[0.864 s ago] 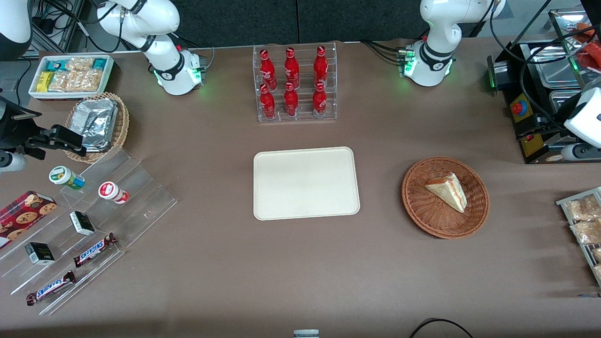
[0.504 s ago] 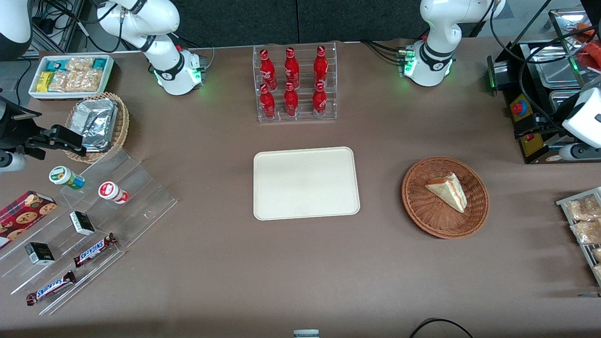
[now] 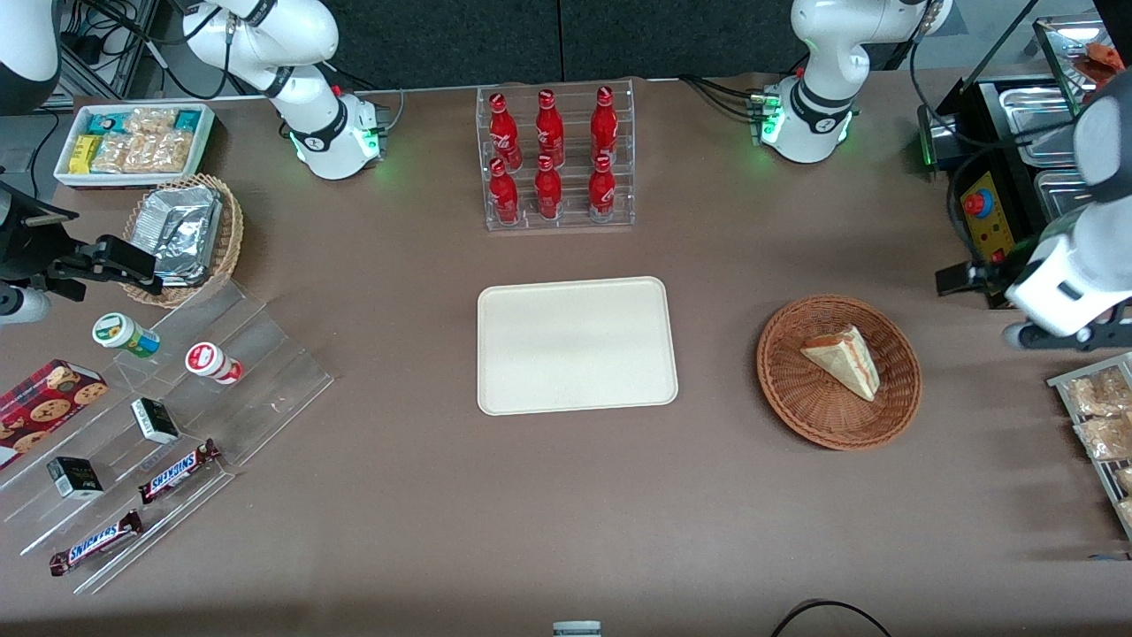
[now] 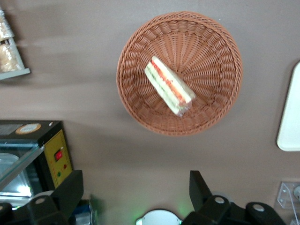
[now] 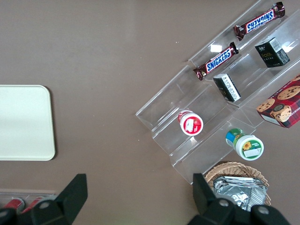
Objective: Place sandwich from basket to tray
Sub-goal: 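Move the left gripper from rest toward the wicker basket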
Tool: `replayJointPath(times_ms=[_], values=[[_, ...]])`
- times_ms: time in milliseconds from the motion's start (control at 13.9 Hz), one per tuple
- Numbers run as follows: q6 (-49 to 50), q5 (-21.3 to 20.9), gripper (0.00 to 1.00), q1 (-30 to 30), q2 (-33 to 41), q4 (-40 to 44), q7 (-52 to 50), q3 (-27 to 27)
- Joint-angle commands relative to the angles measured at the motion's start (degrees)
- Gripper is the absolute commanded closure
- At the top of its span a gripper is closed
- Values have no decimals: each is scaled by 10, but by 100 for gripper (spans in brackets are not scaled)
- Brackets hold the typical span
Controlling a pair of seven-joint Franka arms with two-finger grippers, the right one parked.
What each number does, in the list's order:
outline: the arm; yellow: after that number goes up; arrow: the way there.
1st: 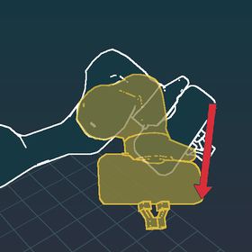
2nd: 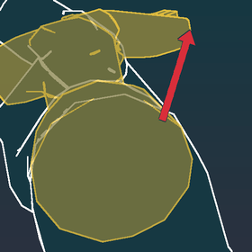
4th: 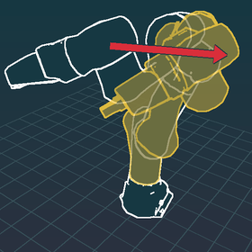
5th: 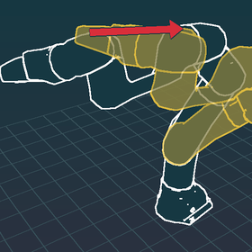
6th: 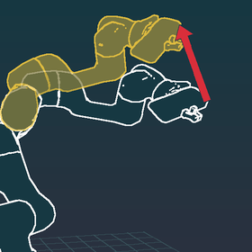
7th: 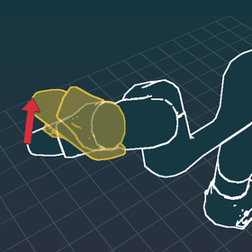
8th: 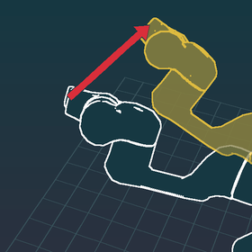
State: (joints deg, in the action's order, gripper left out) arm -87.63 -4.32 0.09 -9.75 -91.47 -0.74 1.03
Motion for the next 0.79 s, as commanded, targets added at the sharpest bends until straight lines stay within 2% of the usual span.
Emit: replayJointPath(times_ms=[0, 288, 720], values=[[-42, -9, 0, -4, -2, -33, -3, -1], [-72, -12, 0, -4, -36, -40, -34, -1], [-218, -10, 0, -14, -33, -150, -181, -1]])
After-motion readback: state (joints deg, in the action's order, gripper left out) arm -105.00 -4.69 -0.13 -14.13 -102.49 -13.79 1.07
